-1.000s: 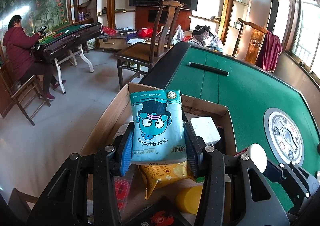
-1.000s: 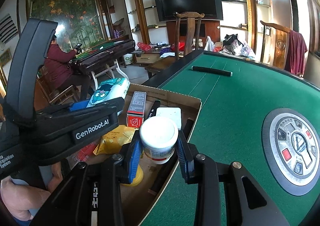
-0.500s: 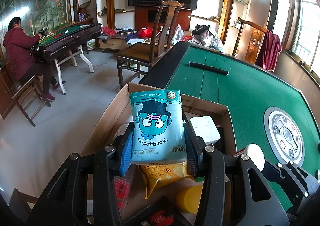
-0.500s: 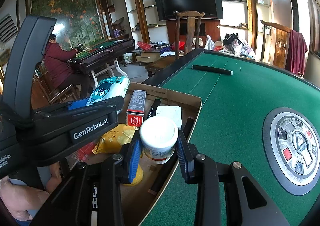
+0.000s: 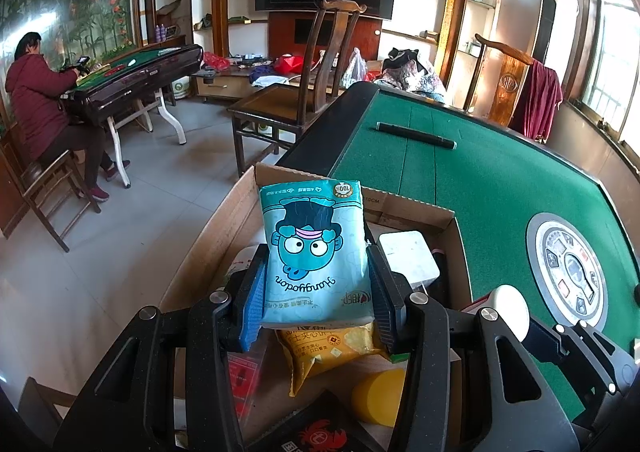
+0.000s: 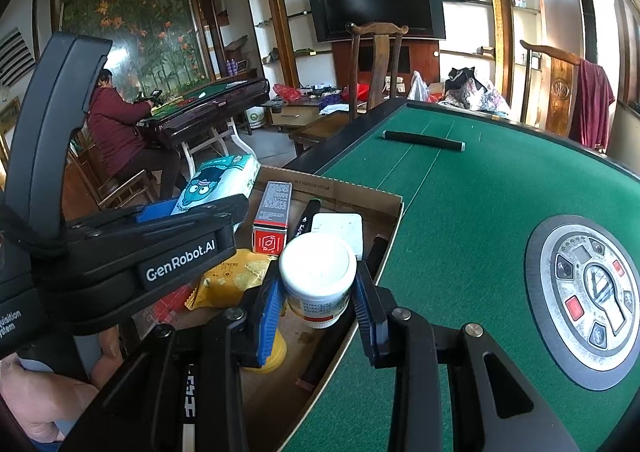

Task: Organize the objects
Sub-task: 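Lower the snack bag in the left tool while the right tool lowers the white jar into the tray, then open the left tool to release the snack bag while the right tool releases the white jar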

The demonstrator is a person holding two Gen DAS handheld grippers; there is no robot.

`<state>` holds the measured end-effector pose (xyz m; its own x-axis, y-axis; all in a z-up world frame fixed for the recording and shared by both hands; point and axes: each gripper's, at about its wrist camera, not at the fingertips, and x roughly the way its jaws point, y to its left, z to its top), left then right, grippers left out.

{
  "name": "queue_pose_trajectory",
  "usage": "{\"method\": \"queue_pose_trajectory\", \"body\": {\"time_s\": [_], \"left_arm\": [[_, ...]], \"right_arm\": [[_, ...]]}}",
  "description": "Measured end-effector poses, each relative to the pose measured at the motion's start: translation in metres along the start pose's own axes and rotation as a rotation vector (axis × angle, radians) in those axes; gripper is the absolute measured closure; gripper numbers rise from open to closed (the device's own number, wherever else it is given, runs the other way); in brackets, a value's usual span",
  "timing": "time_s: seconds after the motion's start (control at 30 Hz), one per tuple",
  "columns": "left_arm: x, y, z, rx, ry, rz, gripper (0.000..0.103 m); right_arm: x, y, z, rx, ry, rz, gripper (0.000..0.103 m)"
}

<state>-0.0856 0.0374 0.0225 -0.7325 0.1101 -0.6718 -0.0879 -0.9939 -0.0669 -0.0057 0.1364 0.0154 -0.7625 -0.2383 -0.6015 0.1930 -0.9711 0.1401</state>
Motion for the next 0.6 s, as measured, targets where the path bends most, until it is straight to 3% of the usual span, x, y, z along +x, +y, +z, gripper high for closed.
{"method": "queue_pose_trajectory", "body": {"time_s": [0.6], "left_arm": [[0.0053, 0.0007, 0.0001, 0.004, 0.024, 0.012, 0.057]], "right_arm": [[0.0066, 0.0063, -0.0055, -0.006, 0.031, 0.029, 0.069]]}}
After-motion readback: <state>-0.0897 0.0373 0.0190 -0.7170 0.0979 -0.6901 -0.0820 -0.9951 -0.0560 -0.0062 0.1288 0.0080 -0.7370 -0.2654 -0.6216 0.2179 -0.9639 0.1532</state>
